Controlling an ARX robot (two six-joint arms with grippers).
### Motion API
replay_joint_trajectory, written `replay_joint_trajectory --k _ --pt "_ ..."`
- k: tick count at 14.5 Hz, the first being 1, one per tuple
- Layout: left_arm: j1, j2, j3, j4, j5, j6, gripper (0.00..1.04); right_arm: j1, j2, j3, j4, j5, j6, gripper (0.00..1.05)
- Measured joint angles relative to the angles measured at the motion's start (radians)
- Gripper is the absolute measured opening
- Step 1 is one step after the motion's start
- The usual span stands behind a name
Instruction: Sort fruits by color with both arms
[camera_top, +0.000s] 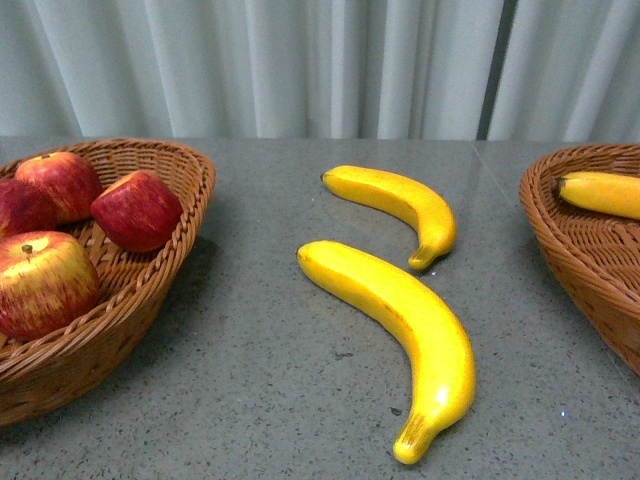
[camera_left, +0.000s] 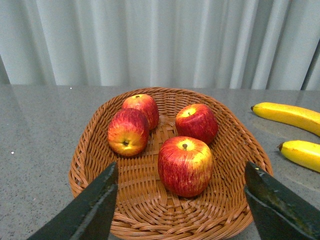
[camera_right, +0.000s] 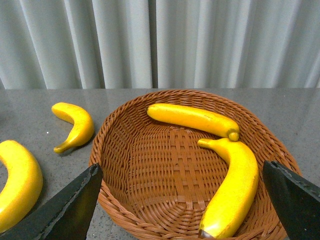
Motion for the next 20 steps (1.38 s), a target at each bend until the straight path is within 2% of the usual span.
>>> replay_joint_trajectory --k 2,4,5,7,8,9,11,12,13,14,17,20 --pt "0.000 0.000 0.000 0.000 0.000 0.000 0.97 0.000 0.000 0.000 0.000 0.000 0.000 0.98" --pt "0.000 0.000 0.000 0.000 0.000 0.001 0.98 -0.012 0.021 0.000 0.039 -0.039 0.001 0.98" --pt "0.000 0.000 0.000 0.000 0.000 0.001 0.98 0.008 0.184 0.019 0.236 -0.116 0.002 0.98" --pt "0.000 0.000 0.000 0.000 0.000 0.001 0.98 0.172 0.653 0.146 0.620 -0.109 -0.011 0.98" --pt "0.000 0.000 0.000 0.000 0.000 0.001 0.98 0.231 0.875 0.269 0.737 -0.104 -0.012 0.98" --pt "0.000 0.000 0.000 0.000 0.000 0.001 0.98 0.253 0.958 0.328 0.750 -0.094 -0.011 0.98" --pt "0.000 0.000 0.000 0.000 0.000 0.001 0.98 0.355 1.245 0.555 0.654 -0.072 -0.018 0.98" --pt "0.000 0.000 0.000 0.000 0.000 0.001 0.98 0.411 1.382 0.666 0.563 -0.060 -0.026 0.98" --pt "0.000 0.000 0.000 0.000 0.000 0.001 0.98 0.494 1.544 0.845 0.396 -0.053 -0.064 0.98" --pt "0.000 0.000 0.000 0.000 0.000 0.001 0.98 0.526 1.589 0.912 0.309 -0.046 -0.096 0.98" --pt "0.000 0.000 0.000 0.000 0.000 0.001 0.98 0.550 1.648 0.947 0.146 -0.019 -0.169 0.98" --pt "0.000 0.000 0.000 0.000 0.000 0.001 0.98 0.550 1.664 0.946 0.110 -0.002 -0.211 0.98"
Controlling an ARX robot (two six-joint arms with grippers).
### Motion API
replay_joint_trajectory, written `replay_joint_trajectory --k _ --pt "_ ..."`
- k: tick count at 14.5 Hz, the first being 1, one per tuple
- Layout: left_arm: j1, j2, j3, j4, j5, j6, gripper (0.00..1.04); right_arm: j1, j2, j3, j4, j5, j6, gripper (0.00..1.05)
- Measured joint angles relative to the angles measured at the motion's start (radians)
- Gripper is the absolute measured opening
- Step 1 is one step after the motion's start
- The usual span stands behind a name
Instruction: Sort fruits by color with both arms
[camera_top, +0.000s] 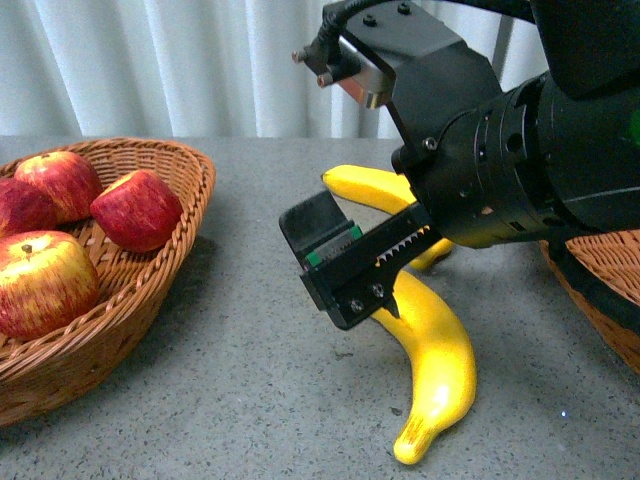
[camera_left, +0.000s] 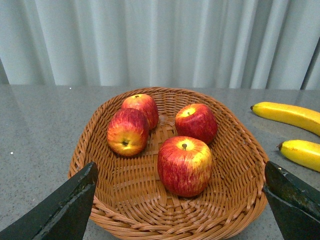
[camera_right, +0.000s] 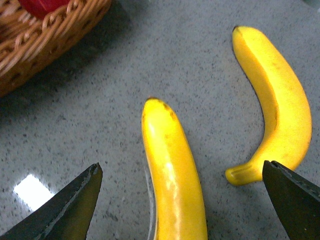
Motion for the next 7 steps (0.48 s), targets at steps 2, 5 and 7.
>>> replay_joint_trajectory --k 2,5,7 --pt "0.000 0.000 0.000 0.000 -0.001 0.000 0.98 0.000 0.002 -0.002 -0.005 0.003 -0.015 0.98" --pt "0.000 0.000 0.000 0.000 0.000 0.000 0.98 0.001 0.032 -0.002 -0.016 0.014 -0.042 0.98" --pt "0.000 0.000 0.000 0.000 0.000 0.000 0.98 0.033 0.111 -0.012 -0.013 0.055 -0.066 0.98"
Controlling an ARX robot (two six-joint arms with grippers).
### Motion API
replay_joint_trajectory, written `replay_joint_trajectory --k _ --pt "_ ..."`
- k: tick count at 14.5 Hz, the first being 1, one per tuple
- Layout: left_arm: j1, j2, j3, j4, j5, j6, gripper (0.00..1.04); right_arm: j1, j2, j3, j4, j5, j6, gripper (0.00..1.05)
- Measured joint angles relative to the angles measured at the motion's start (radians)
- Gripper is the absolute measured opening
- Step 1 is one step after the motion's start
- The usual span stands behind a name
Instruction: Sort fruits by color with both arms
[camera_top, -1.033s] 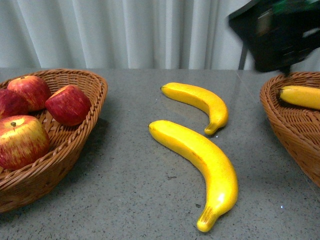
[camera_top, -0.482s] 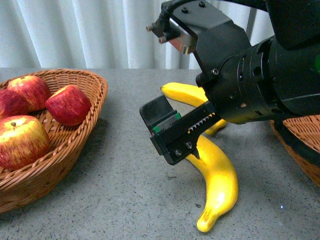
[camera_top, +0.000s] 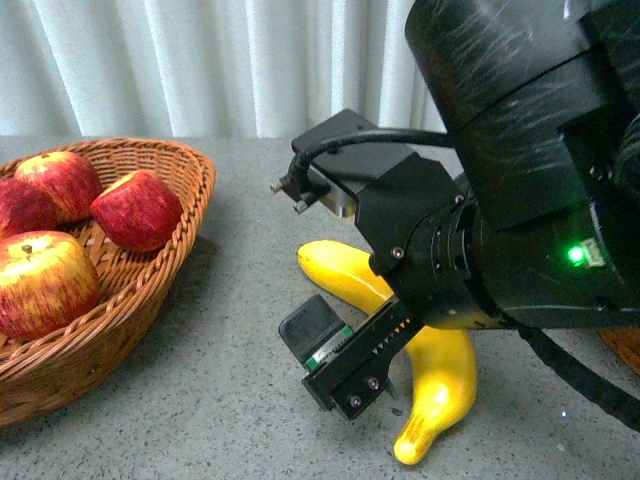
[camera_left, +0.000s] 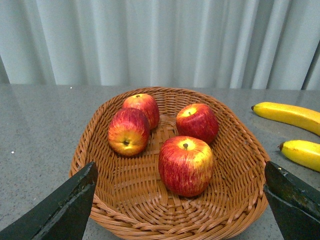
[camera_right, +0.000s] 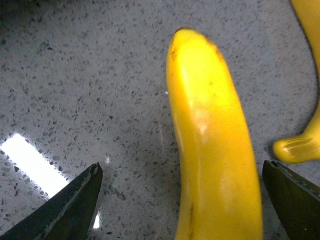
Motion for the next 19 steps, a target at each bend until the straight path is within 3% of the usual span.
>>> replay_joint_trajectory --k 2,5,8,9,12,14,16,18,19 --pt "0.000 0.000 0.000 0.000 0.000 0.000 0.98 -0.002 0.041 0.012 -0.011 0.018 0.017 0.98" --pt "0.000 0.000 0.000 0.000 0.000 0.000 0.98 -0.003 0.046 0.011 -0.002 0.012 0.019 0.65" --pt "0.000 0.000 0.000 0.000 0.000 0.000 0.98 -0.024 0.040 0.011 0.010 -0.014 0.025 0.40" --pt "0.000 0.000 0.000 0.000 0.000 0.000 0.98 -0.043 0.019 0.008 0.020 -0.047 0.049 0.35" --pt "0.000 0.000 0.000 0.000 0.000 0.000 0.98 -0.140 -0.146 0.004 0.127 -0.213 0.179 0.35" --pt "0.000 0.000 0.000 0.000 0.000 0.000 0.98 -0.270 -0.290 0.004 0.184 -0.330 0.297 0.35" --pt "0.000 0.000 0.000 0.000 0.000 0.000 0.98 -0.427 -0.341 -0.005 0.187 -0.362 0.299 0.35" --pt "0.000 0.000 0.000 0.000 0.000 0.000 0.98 -0.634 -0.322 -0.076 0.132 -0.354 0.139 0.35" --pt "0.000 0.000 0.000 0.000 0.000 0.000 0.98 -0.672 -0.319 -0.093 0.121 -0.346 0.092 0.35"
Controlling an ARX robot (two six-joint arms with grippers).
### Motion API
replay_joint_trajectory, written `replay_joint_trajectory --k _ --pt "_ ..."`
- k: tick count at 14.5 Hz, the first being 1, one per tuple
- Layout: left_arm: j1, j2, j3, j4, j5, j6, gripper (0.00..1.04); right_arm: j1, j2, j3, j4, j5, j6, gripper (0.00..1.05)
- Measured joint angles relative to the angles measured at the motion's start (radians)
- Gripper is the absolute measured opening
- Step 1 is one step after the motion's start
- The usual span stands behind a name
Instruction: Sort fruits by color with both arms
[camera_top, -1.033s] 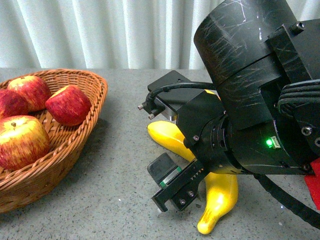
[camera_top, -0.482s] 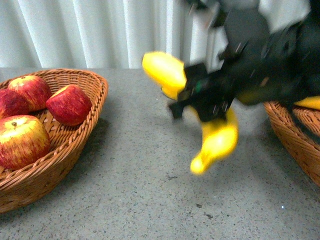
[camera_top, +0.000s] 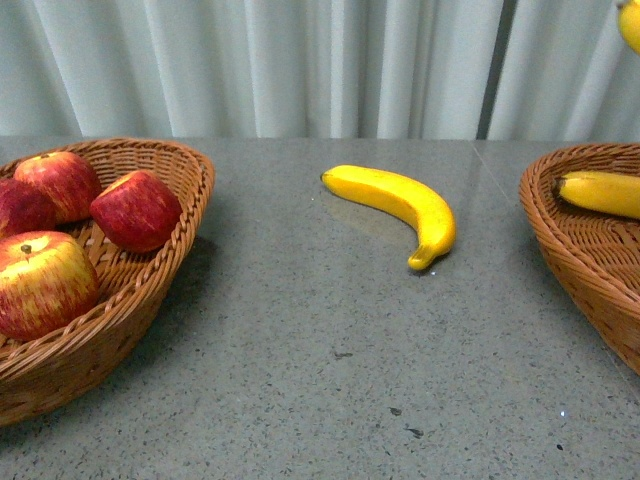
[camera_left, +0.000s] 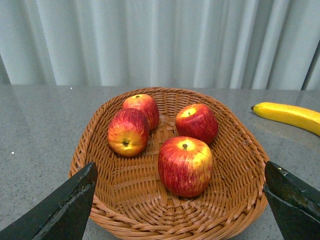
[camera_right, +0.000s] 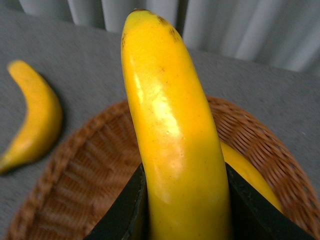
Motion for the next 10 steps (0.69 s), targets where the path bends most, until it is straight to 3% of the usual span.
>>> replay_joint_trajectory --k 2,4,7,9,10 --pt "0.000 0.000 0.000 0.000 0.000 0.000 0.98 -0.090 0.005 -0.033 -0.043 0.001 -0.149 0.35" --pt "0.000 0.000 0.000 0.000 0.000 0.000 0.98 -0.122 0.003 -0.076 -0.087 -0.011 -0.257 0.35" --pt "0.000 0.000 0.000 0.000 0.000 0.000 0.98 -0.106 -0.036 -0.082 -0.086 -0.016 -0.285 0.69" --pt "0.000 0.000 0.000 0.000 0.000 0.000 0.98 -0.032 -0.047 -0.027 -0.053 -0.015 -0.238 0.94" --pt "0.000 0.000 0.000 0.000 0.000 0.000 0.98 0.019 -0.033 0.006 -0.044 -0.011 -0.199 1.00"
